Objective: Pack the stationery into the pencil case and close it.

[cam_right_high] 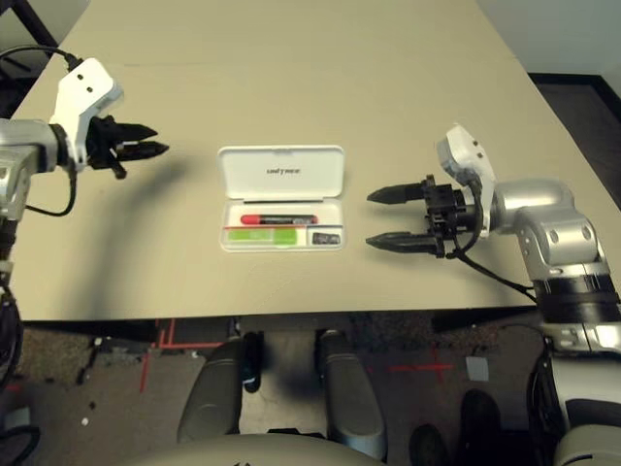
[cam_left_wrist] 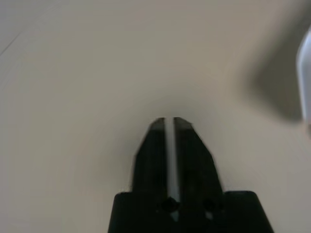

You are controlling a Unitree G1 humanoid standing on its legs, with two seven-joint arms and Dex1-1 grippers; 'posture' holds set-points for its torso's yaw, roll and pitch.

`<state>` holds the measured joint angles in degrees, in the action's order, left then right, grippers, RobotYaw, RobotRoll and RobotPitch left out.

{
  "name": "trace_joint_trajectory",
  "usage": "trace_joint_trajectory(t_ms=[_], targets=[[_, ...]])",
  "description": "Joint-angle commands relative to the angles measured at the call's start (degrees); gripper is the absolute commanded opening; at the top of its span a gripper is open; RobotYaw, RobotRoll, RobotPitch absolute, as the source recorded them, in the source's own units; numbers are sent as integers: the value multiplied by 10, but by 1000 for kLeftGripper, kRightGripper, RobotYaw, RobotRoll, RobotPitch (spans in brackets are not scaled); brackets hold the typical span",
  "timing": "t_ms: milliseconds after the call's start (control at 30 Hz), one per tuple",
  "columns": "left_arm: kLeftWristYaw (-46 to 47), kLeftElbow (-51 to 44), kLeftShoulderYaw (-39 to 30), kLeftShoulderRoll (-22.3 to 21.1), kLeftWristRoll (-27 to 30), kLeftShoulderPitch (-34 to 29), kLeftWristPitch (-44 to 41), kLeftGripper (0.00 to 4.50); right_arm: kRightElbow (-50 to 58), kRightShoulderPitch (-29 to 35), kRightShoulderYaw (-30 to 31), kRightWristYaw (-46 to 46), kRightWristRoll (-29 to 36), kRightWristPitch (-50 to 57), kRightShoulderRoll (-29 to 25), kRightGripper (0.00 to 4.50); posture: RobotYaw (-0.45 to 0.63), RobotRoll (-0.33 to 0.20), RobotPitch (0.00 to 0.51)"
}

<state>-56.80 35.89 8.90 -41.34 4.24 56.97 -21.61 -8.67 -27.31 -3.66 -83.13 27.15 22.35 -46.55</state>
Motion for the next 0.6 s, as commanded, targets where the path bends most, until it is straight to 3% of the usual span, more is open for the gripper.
trace_joint_trajectory(t_ms=[33,400,600], targets=[[-40,88,12,39,-11,43,34,38,14,11,-26,6,14,-6,-11,4500,-25,0,180],[-198,248,92,122,-93,152,153,38,42,38,-38,21,26,-4,-20,4500,-87,0,183],[-265,243,98,141,-105,169,165,38,55,62,-51,31,31,-2,-28,4500,-95,0,193]])
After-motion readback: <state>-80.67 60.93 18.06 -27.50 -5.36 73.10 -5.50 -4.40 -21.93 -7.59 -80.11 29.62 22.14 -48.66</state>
